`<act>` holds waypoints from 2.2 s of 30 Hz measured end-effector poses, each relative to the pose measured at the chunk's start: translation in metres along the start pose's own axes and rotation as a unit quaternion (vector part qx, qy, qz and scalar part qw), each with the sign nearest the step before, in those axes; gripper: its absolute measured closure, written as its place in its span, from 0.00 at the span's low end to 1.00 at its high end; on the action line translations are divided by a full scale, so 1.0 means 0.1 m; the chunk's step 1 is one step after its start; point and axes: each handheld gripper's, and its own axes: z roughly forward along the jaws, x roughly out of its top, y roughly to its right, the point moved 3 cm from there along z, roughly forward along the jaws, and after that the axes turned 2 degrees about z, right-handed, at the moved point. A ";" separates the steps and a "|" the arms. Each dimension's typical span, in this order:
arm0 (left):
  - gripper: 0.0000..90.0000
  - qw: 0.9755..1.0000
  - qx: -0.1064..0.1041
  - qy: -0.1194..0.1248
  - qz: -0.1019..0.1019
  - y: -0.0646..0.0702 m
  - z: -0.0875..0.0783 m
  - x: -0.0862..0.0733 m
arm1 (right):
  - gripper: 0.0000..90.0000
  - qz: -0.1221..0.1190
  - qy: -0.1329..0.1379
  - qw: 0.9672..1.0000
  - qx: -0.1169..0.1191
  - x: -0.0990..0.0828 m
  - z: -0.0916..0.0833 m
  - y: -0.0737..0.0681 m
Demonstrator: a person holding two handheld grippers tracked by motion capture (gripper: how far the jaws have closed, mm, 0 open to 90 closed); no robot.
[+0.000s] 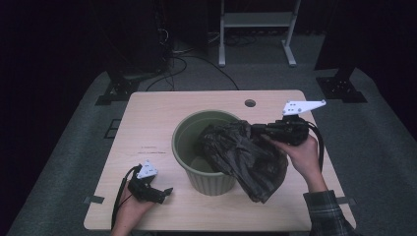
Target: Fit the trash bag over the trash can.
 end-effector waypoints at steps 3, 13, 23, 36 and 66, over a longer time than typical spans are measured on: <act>0.00 1.000 0.000 0.001 0.000 0.00 0.00 0.00 | 1.00 -0.007 0.003 1.000 -0.007 0.13 0.08 0.05; 0.00 1.000 -0.004 0.001 0.004 0.01 0.00 0.00 | 1.00 -0.045 -0.005 0.999 -0.011 0.55 0.49 0.13; 0.00 1.000 -0.018 0.004 0.007 0.03 -0.01 0.00 | 1.00 -0.053 -0.005 0.999 0.009 0.57 0.70 0.06; 0.00 0.995 -0.068 0.071 0.018 0.05 -0.40 0.25 | 1.00 -0.052 -0.001 0.998 0.022 0.59 0.77 0.02; 0.45 0.959 -0.161 0.190 0.135 0.28 -1.29 1.68 | 1.00 -0.057 -0.012 0.998 0.029 0.66 0.86 -0.04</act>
